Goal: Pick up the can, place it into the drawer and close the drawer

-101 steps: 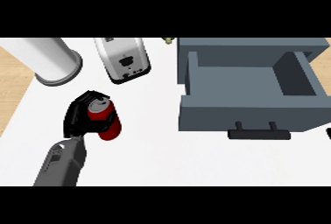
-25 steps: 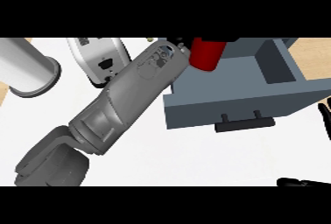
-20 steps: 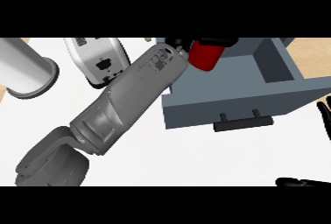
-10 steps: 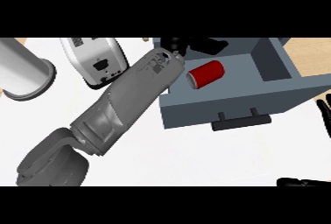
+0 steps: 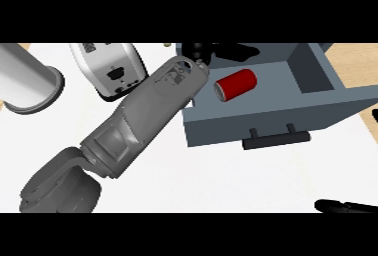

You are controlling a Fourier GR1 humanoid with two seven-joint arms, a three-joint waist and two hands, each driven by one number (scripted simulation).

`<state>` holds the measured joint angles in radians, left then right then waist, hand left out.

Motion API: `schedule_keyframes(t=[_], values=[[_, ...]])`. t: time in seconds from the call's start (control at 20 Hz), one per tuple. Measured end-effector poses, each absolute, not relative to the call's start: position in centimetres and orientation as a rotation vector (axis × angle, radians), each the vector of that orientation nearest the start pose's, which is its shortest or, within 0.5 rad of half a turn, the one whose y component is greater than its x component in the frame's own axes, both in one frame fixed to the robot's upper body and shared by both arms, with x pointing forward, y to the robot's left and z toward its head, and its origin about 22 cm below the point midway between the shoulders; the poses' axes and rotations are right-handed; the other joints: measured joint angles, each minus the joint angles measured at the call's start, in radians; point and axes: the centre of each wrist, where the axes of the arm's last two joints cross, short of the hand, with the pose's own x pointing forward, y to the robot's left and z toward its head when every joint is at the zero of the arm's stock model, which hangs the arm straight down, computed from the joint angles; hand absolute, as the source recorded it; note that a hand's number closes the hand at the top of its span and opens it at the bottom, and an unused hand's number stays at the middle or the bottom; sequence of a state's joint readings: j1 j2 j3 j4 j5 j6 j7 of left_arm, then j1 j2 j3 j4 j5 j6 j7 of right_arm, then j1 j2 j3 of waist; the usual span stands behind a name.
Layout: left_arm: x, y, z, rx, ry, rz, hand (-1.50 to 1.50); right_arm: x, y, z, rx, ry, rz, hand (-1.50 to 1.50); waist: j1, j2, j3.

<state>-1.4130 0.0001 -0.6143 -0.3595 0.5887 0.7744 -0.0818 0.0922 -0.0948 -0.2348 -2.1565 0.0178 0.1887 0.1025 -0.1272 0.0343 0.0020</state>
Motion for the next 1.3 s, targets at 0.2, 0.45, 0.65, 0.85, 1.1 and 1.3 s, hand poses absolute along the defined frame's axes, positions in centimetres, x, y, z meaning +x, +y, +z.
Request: schedule_keyframes(t=[0.2, 0.45, 0.65, 0.85, 1.1, 1.3], values=[[42.8, -0.5, 16.0, 0.296, -1.764, -0.132, -1.50, 18.2, -28.9, 13.7, -0.330, -1.984, 0.265, -1.50, 0.003, -0.003, 0.000], [42.7, -0.8, 16.7, 0.252, -1.773, -0.088, -1.50, 18.3, -28.5, 14.6, -0.423, -2.012, 0.394, -1.50, 0.020, -0.007, -0.001], [42.5, -1.1, 17.3, 0.233, -1.795, -0.062, -1.50, 18.6, -27.6, 14.9, -0.527, -2.011, 0.505, -1.50, 0.039, -0.011, -0.001], [42.3, -1.6, 17.9, 0.226, -1.809, -0.052, -1.50, 19.6, -26.8, 14.7, -0.654, -1.971, 0.639, -1.50, 0.063, -0.016, -0.001], [42.2, -2.0, 18.7, 0.225, -1.804, -0.052, -1.50, 21.4, -25.3, 13.3, -0.803, -1.892, 0.801, -1.50, 0.096, -0.022, -0.002], [42.0, -2.0, 18.6, 0.216, -1.799, -0.046, -1.50, 22.8, -24.4, 11.8, -0.887, -1.821, 0.905, -1.50, 0.115, -0.028, -0.002]])
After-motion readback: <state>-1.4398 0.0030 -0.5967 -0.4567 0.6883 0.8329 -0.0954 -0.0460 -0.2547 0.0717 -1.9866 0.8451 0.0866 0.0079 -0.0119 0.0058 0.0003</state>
